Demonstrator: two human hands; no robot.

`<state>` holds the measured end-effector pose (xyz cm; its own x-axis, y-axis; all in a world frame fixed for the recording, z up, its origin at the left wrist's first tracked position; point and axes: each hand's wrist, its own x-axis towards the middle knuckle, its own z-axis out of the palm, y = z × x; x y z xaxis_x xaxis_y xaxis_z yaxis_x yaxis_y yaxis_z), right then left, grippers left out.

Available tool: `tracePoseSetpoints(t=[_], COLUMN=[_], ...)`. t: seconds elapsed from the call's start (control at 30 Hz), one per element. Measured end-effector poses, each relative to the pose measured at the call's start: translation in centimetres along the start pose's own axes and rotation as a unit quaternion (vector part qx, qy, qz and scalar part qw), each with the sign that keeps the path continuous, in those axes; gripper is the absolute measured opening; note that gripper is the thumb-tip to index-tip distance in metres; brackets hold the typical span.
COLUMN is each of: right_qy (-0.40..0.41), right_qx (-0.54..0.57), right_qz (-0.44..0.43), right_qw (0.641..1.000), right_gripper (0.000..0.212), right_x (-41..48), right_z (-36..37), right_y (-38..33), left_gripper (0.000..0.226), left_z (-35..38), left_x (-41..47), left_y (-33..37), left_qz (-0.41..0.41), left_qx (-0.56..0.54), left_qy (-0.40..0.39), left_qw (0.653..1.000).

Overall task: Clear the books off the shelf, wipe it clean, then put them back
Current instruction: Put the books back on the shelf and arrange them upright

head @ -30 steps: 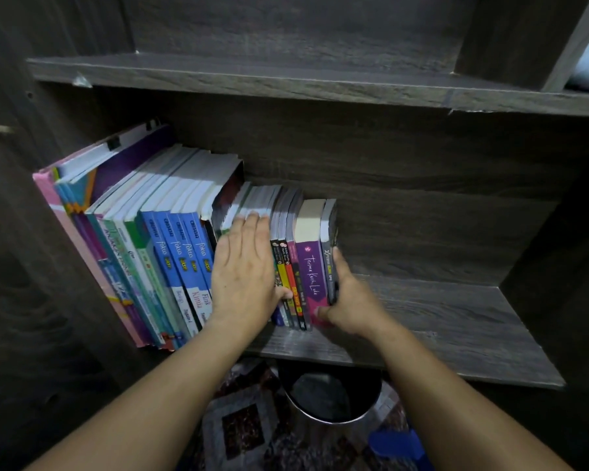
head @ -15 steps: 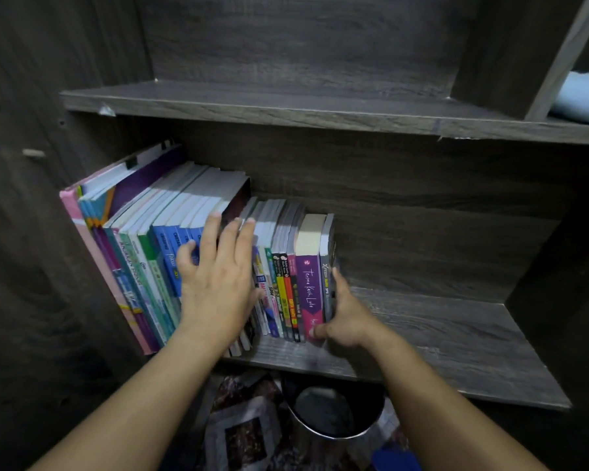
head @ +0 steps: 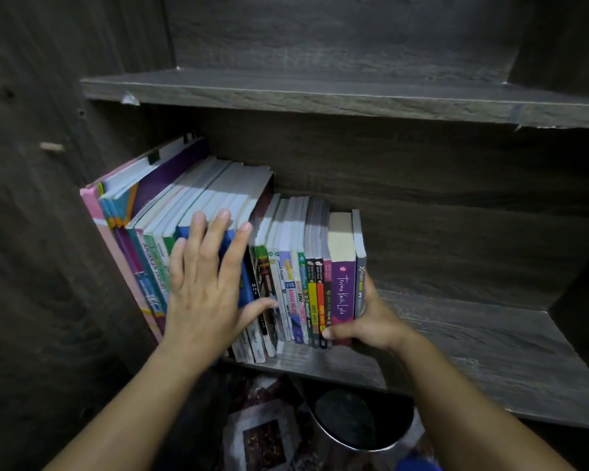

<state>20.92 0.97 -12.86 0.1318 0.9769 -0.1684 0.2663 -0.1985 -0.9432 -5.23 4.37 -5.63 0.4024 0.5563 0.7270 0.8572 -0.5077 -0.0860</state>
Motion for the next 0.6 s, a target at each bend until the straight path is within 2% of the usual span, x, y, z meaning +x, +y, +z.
tracePoseSetpoints(t=[0.13, 0.3, 0.43, 0.6], right_qy=[0.008, 0.000, 0.085, 0.137], right_qx=[-0.030, -0.035, -0.082, -0.118], right_qz=[0.001, -0.008, -0.091, -0.107], right_qw=[1.000, 0.999, 0.989, 0.978], right_gripper=[0.138, 0.136, 0.154, 0.142], right_x=[-0.2, -1.1, -1.7, -2.3], right_z=[0.3, 0.1, 0.0, 1.3], right_y=[0.0, -1.9, -4.9, -6.1], left_gripper=[0.121, 0.127, 0.151, 0.160], left_z=[0.9, 0.1, -0.2, 0.3], left_x=[0.4, -0.4, -1.3, -1.2], left_y=[0.3, -0.3, -0.9, -0.8], left_qz=[-0.011, 0.010, 0.029, -0.008], left_qx=[-0.003, -0.001, 0.037, 0.060], left_qy=[0.016, -0.016, -0.070, -0.106], left_qw=[1.000, 1.000, 0.996, 0.992])
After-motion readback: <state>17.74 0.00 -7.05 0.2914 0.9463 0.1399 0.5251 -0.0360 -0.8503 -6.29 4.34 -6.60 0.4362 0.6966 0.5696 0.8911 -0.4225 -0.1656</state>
